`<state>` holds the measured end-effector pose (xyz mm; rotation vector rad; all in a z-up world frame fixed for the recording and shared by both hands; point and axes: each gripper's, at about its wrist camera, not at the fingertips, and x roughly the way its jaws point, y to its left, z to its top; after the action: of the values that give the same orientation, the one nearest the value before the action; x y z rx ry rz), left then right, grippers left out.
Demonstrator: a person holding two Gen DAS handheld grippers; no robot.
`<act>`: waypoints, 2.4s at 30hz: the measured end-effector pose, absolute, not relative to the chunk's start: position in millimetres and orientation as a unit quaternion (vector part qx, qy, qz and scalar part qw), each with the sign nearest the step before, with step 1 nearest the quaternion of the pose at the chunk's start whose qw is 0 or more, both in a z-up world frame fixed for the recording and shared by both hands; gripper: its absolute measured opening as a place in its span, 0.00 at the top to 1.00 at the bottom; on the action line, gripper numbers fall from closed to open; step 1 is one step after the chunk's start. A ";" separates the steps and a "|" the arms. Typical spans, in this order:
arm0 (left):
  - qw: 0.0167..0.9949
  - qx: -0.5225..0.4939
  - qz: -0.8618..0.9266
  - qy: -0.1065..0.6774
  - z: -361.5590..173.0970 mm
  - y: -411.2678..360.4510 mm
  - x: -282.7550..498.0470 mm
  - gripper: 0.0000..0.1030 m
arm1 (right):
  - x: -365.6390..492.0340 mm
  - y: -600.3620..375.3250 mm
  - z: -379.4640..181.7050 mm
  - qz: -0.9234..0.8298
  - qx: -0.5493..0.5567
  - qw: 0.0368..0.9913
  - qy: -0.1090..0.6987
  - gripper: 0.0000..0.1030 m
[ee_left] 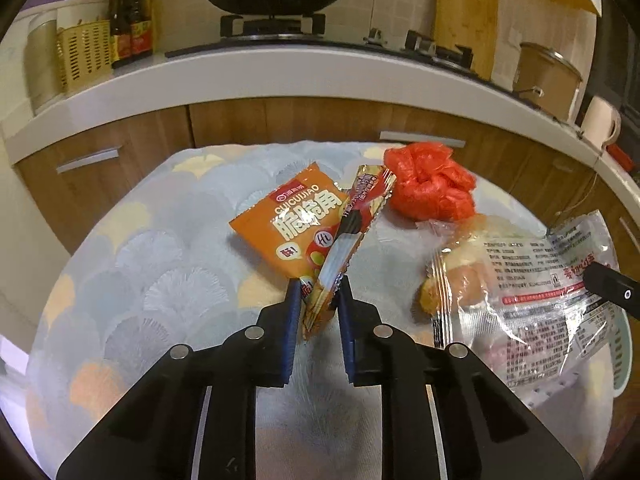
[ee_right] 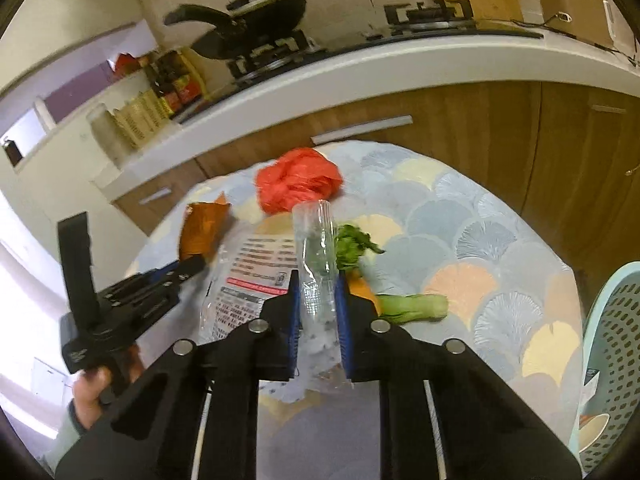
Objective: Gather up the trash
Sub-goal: 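Grasp the orange snack bag with the left tool while the right tool grasps the clear plastic bag, then carry both bags over the blue basket and open both tools to drop them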
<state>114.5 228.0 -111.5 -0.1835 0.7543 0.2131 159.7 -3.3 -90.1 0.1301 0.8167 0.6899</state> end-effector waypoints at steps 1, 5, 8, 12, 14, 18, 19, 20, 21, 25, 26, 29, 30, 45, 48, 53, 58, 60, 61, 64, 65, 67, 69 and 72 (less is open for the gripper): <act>0.922 -0.092 0.101 0.362 -108.5 226.9 110.6 0.84 | 154.5 -5.3 -85.0 0.333 0.064 0.859 0.383 0.88; 0.932 -0.097 0.089 0.337 -88.2 218.2 90.5 0.85 | 136.9 -12.5 -67.0 0.344 0.071 0.862 0.365 0.89; 0.939 -0.100 0.082 0.319 -73.4 211.3 78.2 0.85 | 122.2 -22.2 -49.7 0.347 0.077 0.868 0.345 0.89; 0.948 -0.096 0.066 0.296 -51.7 197.5 61.6 0.85 | 108.3 -34.9 -33.3 0.339 0.076 0.880 0.325 0.89; 0.952 -0.092 0.059 0.285 -41.7 189.9 55.4 0.85 | 100.9 -43.5 -25.7 0.330 0.074 0.887 0.314 0.89; 0.959 -0.089 0.032 0.267 -21.8 168.4 47.1 0.85 | 87.4 -69.6 -11.0 0.302 0.069 0.905 0.290 0.89; 0.961 -0.088 0.022 0.263 -17.5 161.4 45.8 0.85 | 84.8 -78.7 -7.9 0.293 0.071 0.910 0.284 0.89; 0.962 -0.087 0.014 0.260 -14.3 155.7 44.5 0.85 | 83.0 -88.3 -5.4 0.284 0.072 0.914 0.280 0.89; 0.963 -0.084 0.000 0.256 -10.1 145.6 43.8 0.85 | 82.2 -95.6 -3.4 0.277 0.074 0.917 0.276 0.89; 0.965 -0.070 -0.042 0.249 0.2 105.5 44.9 0.85 | 75.5 -135.0 3.5 0.241 0.089 0.931 0.260 0.89; 0.965 -0.068 -0.051 0.249 0.9 96.7 45.5 0.85 | 73.9 -148.5 4.3 0.229 0.092 0.935 0.257 0.89; 0.962 -0.059 -0.088 0.254 3.4 60.2 54.7 0.85 | 71.6 -179.8 3.5 0.206 0.107 0.940 0.251 0.89; 0.960 -0.057 -0.097 0.256 2.8 50.4 57.0 0.85 | 70.9 -194.2 2.3 0.195 0.115 0.942 0.249 0.89; 0.929 0.000 -0.211 0.303 -37.7 -107.7 106.0 0.85 | 77.8 -332.8 -51.3 0.055 0.168 0.943 0.283 0.89; 0.922 0.010 -0.218 0.319 -52.8 -128.4 117.2 0.85 | 84.5 -345.8 -65.5 0.038 0.172 0.939 0.297 0.89; 0.914 0.026 -0.222 0.340 -72.5 -149.6 128.7 0.85 | 94.8 -357.2 -88.2 0.012 0.166 0.933 0.319 0.89; 0.905 0.034 -0.218 0.363 -91.9 -162.6 143.3 0.84 | 109.3 -362.0 -114.4 0.004 0.173 0.920 0.352 0.89; 0.903 0.035 -0.215 0.369 -96.8 -163.6 147.2 0.84 | 113.6 -360.8 -120.7 0.005 0.175 0.916 0.362 0.88; 0.902 0.036 -0.214 0.372 -98.9 -164.4 149.4 0.83 | 115.2 -360.4 -122.9 0.004 0.174 0.915 0.365 0.88; 0.900 0.040 -0.207 0.381 -104.7 -165.1 154.1 0.75 | 121.3 -359.1 -129.4 0.002 0.180 0.908 0.379 0.82; 0.899 0.043 -0.204 0.384 -105.2 -165.8 154.0 0.70 | 124.0 -359.7 -130.7 0.003 0.182 0.906 0.383 0.79; 0.902 0.048 -0.195 0.382 -104.7 -165.1 153.5 0.52 | 124.8 -360.4 -132.4 0.002 0.182 0.904 0.386 0.64; 0.906 0.051 -0.190 0.375 -101.9 -162.5 150.9 0.50 | 122.7 -360.3 -129.6 0.002 0.182 0.907 0.380 0.52; 0.907 0.045 -0.189 0.374 -97.9 -157.4 148.7 0.50 | 121.2 -360.4 -125.4 0.005 0.182 0.909 0.374 0.52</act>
<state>148.7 -157.4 -97.9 0.0934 0.7723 -0.3907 121.2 -360.4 -125.4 0.3758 0.7722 0.0097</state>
